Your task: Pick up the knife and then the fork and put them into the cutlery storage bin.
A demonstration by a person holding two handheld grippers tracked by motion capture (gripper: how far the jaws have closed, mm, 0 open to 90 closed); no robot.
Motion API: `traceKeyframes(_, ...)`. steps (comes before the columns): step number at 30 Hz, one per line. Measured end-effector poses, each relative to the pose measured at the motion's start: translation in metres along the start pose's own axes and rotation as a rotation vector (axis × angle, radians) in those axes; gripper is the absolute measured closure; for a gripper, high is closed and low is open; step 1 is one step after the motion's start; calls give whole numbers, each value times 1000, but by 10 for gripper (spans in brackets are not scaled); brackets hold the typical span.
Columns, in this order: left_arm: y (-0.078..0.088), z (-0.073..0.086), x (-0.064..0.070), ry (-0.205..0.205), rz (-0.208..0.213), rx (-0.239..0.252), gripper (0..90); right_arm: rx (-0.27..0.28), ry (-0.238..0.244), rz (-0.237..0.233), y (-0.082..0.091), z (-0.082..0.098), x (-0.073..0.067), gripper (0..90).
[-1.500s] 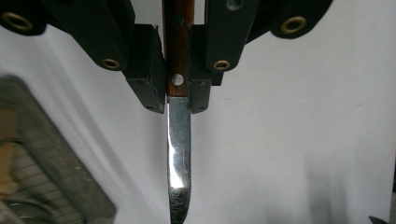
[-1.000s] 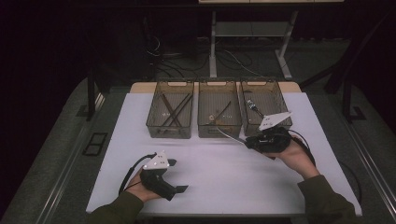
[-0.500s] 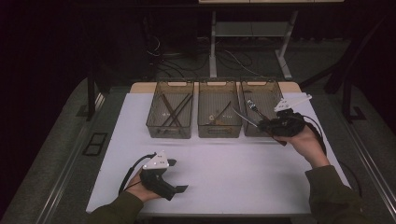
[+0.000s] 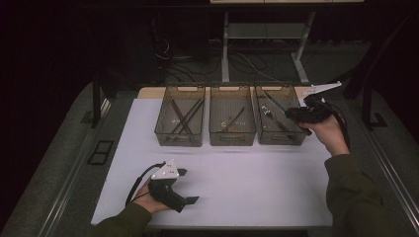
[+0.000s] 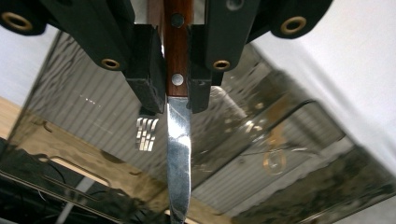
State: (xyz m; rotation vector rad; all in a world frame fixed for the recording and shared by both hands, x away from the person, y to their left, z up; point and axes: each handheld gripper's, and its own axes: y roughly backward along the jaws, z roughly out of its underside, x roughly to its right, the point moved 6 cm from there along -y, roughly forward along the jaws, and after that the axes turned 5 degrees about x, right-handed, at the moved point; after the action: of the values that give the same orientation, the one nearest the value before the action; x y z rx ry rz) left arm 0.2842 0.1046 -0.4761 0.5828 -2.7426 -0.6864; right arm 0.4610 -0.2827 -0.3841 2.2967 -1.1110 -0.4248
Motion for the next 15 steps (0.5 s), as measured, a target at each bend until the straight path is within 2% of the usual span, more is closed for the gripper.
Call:
traceKeyframes(7, 0, 0, 0, -3, 1, -1, 0, -14, -47, 44, -17, 0, 23, 776)
traceKeyframes(15, 1, 0, 1, -3, 5, 5, 0, -45, -63, 69, -40, 4, 33, 776)
